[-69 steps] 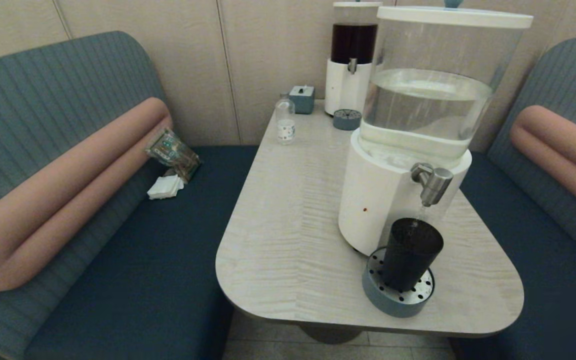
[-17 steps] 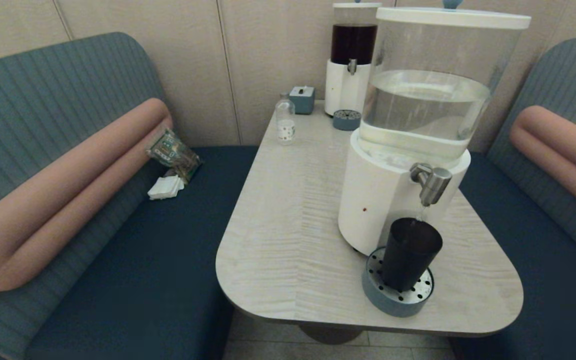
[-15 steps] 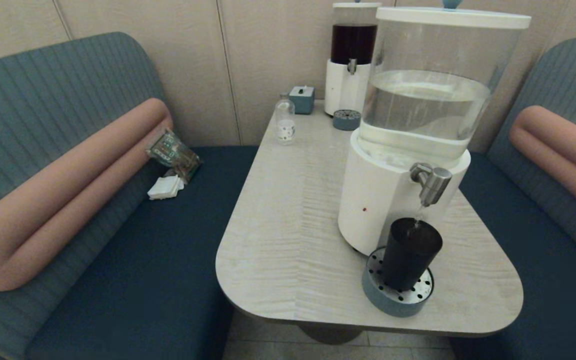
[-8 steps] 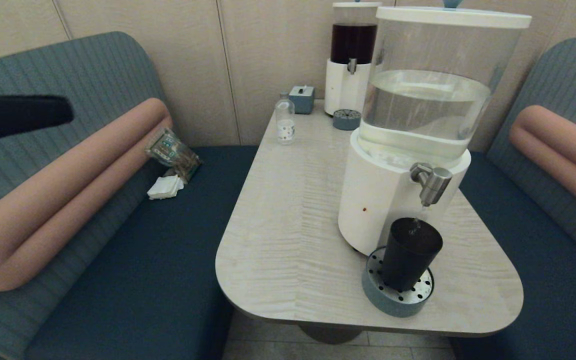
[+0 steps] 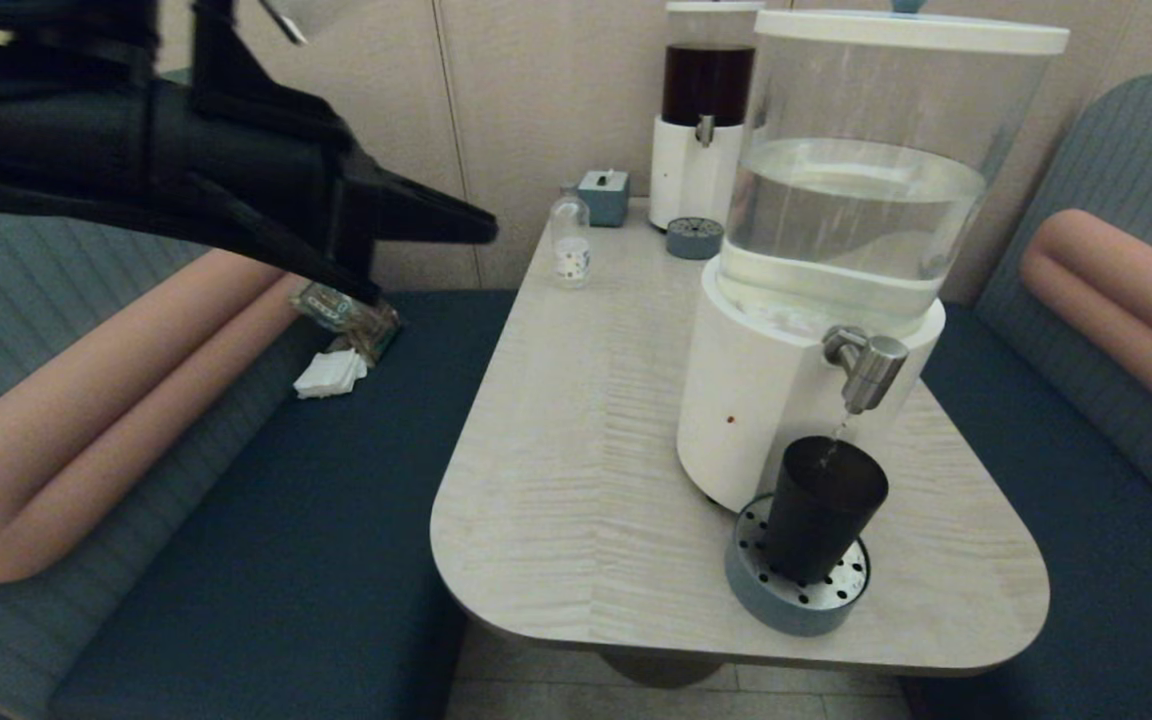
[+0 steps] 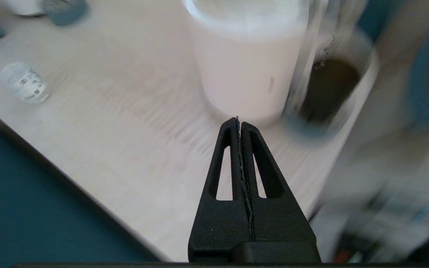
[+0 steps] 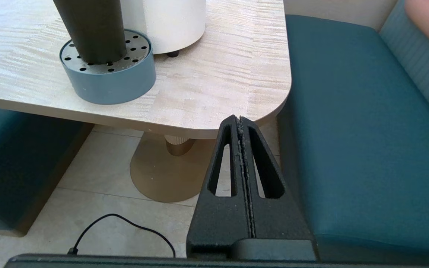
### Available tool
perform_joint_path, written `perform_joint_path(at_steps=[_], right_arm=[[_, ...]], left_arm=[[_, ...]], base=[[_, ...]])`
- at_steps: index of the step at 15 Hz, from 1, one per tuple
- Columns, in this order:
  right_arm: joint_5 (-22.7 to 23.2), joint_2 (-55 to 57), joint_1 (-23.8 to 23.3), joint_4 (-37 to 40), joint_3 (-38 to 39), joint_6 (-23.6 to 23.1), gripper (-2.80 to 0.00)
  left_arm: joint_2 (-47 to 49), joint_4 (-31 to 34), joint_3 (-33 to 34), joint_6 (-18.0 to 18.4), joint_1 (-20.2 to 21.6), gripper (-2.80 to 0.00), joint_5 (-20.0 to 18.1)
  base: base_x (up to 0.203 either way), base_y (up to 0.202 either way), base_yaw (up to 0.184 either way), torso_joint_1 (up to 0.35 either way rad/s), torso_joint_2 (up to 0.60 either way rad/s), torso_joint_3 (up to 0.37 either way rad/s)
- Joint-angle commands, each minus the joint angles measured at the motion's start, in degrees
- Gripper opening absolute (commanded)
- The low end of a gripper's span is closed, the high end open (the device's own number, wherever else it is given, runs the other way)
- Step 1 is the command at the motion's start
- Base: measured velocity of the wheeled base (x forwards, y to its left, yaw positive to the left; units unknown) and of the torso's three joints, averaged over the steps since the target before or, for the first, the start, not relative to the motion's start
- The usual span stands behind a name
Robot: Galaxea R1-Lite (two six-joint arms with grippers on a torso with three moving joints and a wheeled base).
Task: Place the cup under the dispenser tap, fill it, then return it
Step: Turn off the faucet
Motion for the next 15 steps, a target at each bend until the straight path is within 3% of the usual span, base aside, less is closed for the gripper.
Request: perform_joint_path(at_steps=[1, 3, 4, 7, 10, 15], right_arm=[[0.0, -0.2, 0.0, 0.0, 0.0, 0.1, -2.80], [0.0, -0.2, 0.0, 0.0, 0.0, 0.1, -2.80], [0.0, -0.2, 0.0, 0.0, 0.0, -0.1, -2.80], [0.0, -0.2, 0.0, 0.0, 0.0, -0.1, -2.80], [0.0, -0.2, 0.0, 0.0, 0.0, -0.1, -2.80], [0.1, -0.2, 0.0, 0.0, 0.0, 0.0, -2.80]], left_arm=[[8.7, 4.2, -7.9, 8.4, -9.7, -2.80, 7.9], [11.7, 4.1, -10.2, 9.6, -18.5, -2.80, 13.0], [13.5, 3.7, -10.5, 10.7, -22.5, -2.80, 17.8], [17.5, 0.2, -10.8, 13.9, -30.5, -2.80, 26.4], [19.1, -0.7, -10.8, 14.3, -33.7, -2.80, 28.2], [20.5, -4.3, -10.9, 14.3, -34.5, -2.80, 29.4]], base=[[0.000, 0.000, 0.000, 0.000, 0.00, 0.000], [0.000, 0.000, 0.000, 0.000, 0.00, 0.000], [0.000, 0.000, 0.000, 0.000, 0.00, 0.000], [0.000, 0.000, 0.000, 0.000, 0.00, 0.000], [0.000, 0.000, 0.000, 0.000, 0.00, 0.000], [0.000, 0.000, 0.000, 0.000, 0.00, 0.000]])
